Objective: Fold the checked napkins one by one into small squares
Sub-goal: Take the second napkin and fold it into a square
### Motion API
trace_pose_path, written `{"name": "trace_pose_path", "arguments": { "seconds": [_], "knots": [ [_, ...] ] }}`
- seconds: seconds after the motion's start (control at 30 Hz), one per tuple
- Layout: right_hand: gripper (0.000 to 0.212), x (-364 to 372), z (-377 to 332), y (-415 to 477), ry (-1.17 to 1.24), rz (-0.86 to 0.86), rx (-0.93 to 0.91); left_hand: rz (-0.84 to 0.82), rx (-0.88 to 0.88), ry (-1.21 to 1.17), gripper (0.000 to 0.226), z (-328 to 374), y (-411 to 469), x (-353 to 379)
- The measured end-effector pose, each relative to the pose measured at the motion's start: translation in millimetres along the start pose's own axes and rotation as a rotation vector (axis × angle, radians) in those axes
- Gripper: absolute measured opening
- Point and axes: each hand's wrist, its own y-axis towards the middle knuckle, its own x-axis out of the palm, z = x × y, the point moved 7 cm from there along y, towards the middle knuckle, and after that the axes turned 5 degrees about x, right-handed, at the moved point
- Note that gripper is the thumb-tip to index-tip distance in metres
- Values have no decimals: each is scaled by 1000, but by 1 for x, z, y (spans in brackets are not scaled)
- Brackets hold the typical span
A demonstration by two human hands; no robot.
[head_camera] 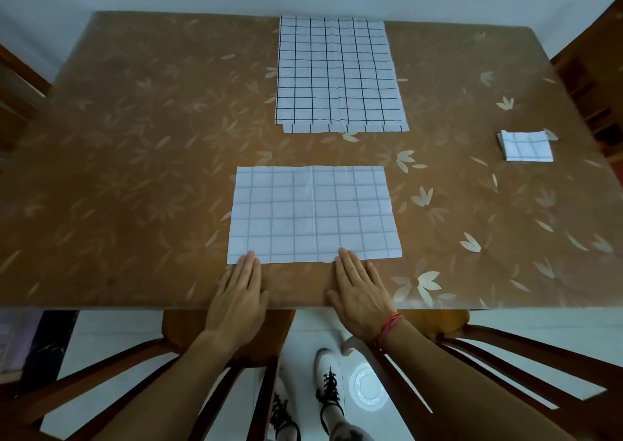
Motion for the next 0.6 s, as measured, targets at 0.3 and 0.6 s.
{"name": "trace_pose_path", "arguments": {
  "seconds": [0.3, 0.6],
  "knots": [
    [84, -5, 61, -17, -2, -63, 196, -74, -102, -42, 62, -18, -12, -6],
    [63, -16, 73, -17, 123, -56, 287, -107, -133, -70, 60, -16, -10, -10]
  ]
}}
